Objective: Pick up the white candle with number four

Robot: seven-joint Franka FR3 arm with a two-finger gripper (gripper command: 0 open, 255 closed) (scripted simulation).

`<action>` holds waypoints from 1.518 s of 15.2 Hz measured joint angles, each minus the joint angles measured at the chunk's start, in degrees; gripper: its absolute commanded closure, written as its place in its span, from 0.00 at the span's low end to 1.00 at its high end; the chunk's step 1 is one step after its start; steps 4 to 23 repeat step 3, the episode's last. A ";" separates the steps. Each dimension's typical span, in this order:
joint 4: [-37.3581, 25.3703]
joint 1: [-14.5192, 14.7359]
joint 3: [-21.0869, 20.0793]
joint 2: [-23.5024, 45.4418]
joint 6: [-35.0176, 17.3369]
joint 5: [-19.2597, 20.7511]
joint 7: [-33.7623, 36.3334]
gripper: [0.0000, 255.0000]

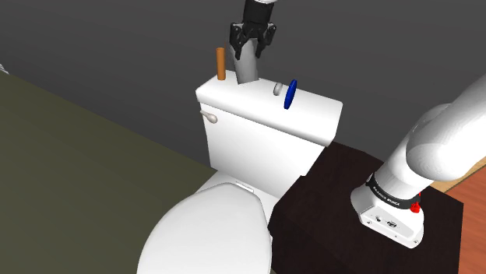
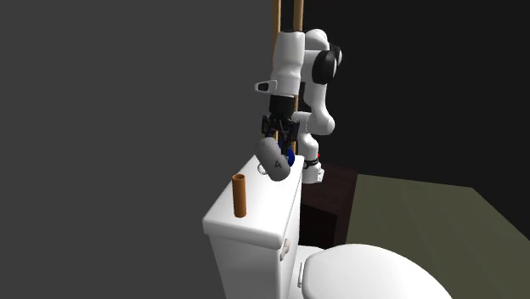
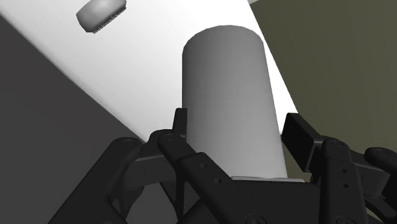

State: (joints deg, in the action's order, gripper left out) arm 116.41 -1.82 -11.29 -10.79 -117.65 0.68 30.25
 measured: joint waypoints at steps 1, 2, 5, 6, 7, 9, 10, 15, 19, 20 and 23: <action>-0.61 -0.02 0.05 -0.18 0.78 -0.05 -0.11 1.00; -1.32 -0.05 0.10 -0.18 1.49 -0.06 -0.18 1.00; -1.74 -0.03 0.07 -0.15 1.89 -0.05 -0.14 1.00; -1.74 -0.03 0.07 -0.15 1.89 -0.05 -0.14 1.00; -1.74 -0.03 0.07 -0.15 1.89 -0.05 -0.14 1.00; -1.74 -0.03 0.07 -0.15 1.89 -0.05 -0.14 1.00; -1.74 -0.03 0.07 -0.15 1.89 -0.05 -0.14 1.00; -1.74 -0.03 0.07 -0.15 1.89 -0.05 -0.14 1.00; -1.74 -0.03 0.07 -0.15 1.89 -0.05 -0.14 1.00; -1.74 -0.03 0.07 -0.15 1.89 -0.05 -0.14 1.00; -1.74 -0.03 0.07 -0.15 1.89 -0.05 -0.14 1.00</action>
